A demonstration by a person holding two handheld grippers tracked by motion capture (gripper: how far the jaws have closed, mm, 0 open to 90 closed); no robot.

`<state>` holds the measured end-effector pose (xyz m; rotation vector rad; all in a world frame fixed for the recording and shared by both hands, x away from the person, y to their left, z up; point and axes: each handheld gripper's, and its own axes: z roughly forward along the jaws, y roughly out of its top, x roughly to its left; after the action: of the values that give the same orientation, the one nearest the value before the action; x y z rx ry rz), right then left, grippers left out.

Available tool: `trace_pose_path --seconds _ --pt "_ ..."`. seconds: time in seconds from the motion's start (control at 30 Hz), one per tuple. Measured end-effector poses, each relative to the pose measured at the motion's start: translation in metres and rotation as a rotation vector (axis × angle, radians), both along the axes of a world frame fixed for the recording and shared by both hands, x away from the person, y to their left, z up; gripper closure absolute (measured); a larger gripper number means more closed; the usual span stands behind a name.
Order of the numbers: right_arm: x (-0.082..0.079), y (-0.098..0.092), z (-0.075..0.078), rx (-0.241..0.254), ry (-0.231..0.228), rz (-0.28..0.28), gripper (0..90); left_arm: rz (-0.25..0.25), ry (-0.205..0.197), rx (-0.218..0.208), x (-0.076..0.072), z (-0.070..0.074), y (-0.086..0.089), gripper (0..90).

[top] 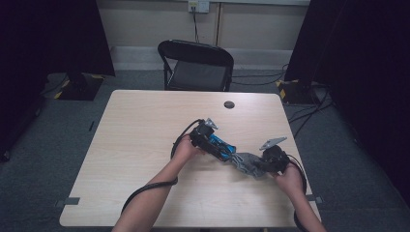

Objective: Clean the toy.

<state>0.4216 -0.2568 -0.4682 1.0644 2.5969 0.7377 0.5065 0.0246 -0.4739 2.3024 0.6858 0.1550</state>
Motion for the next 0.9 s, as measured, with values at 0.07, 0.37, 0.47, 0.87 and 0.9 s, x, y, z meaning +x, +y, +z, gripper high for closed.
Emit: trace_pose_path --seconds 0.07,0.37,0.47,0.87,0.9 --pt "0.003 -0.003 0.000 0.000 -0.001 -0.013 75.4 0.000 0.001 0.002 0.000 0.000 0.000 16.2" --pt "0.016 -0.005 0.001 -0.036 -0.013 -0.053 75.4 0.002 0.002 0.005 0.000 0.000 -0.001 16.0" --pt "0.019 -0.004 0.001 -0.046 -0.017 -0.061 75.4 0.003 0.003 0.007 0.000 0.001 -0.001 16.0" --pt "0.024 -0.006 0.001 -0.037 -0.047 -0.137 75.5 0.010 0.004 0.003 -0.001 0.000 -0.001 15.9" --pt "0.023 -0.007 0.001 -0.035 -0.049 -0.136 75.5 0.010 0.002 0.002 -0.001 0.000 -0.001 15.9"
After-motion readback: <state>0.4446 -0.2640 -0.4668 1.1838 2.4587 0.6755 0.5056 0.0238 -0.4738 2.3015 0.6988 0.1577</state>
